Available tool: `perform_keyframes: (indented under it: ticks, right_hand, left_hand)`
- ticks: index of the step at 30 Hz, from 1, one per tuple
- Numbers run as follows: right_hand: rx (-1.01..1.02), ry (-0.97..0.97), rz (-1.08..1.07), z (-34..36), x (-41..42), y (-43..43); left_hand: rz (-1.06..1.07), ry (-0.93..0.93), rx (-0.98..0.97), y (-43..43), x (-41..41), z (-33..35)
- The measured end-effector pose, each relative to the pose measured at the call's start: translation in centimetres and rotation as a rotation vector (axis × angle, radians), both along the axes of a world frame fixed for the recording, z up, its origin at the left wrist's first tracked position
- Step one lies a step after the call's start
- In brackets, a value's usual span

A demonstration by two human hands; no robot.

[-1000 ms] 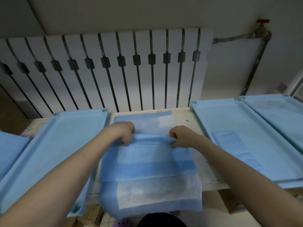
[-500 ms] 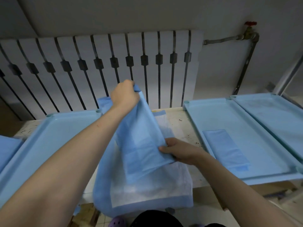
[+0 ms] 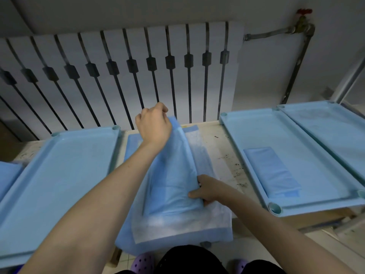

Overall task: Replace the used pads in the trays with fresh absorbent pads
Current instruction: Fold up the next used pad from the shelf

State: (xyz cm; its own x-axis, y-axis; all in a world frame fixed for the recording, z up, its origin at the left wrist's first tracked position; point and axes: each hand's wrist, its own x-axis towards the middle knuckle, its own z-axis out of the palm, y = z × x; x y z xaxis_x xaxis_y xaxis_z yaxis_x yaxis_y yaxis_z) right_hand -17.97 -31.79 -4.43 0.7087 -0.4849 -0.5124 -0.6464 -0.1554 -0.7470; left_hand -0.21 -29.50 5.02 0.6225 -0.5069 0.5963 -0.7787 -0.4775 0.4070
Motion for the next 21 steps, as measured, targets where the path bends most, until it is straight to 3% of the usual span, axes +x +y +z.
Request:
perform_keyframes:
  ticks: [3,6,9,12,14,18,21]
  right_hand:
    - [-0.187,0.002,-0.038,0.4,-0.3,0.5]
    - [-0.468,0.024,-0.057,0.7,-1.0,1.3]
    - [-0.874,-0.056,0.032,0.3,-1.9,2.3]
    - [-0.91,-0.222,0.37,-0.9,-3.2,3.3]
    - [-0.926,-0.134,0.528,-1.9,-4.6,3.7]
    - [-0.983,-0.064,0.55,-3.2,-7.3,2.9]
    - [-1.099,-0.207,0.496,-2.9,-8.4,2.1]
  left_hand:
    - [-0.168,0.018,0.069,2.9,-1.1,-1.9]
    - [-0.481,0.178,0.375,7.0,-2.5,-5.8]
    - [-0.632,0.164,0.671,11.5,-3.9,-9.2]
    - [-0.532,0.156,0.764,14.3,-3.7,-11.1]
    - [-0.461,0.17,0.806,15.5,-3.5,-11.2]
    - [-0.36,0.147,0.89,17.0,-3.0,-10.2]
    - [-0.355,0.102,0.832,17.5,-2.8,-9.8]
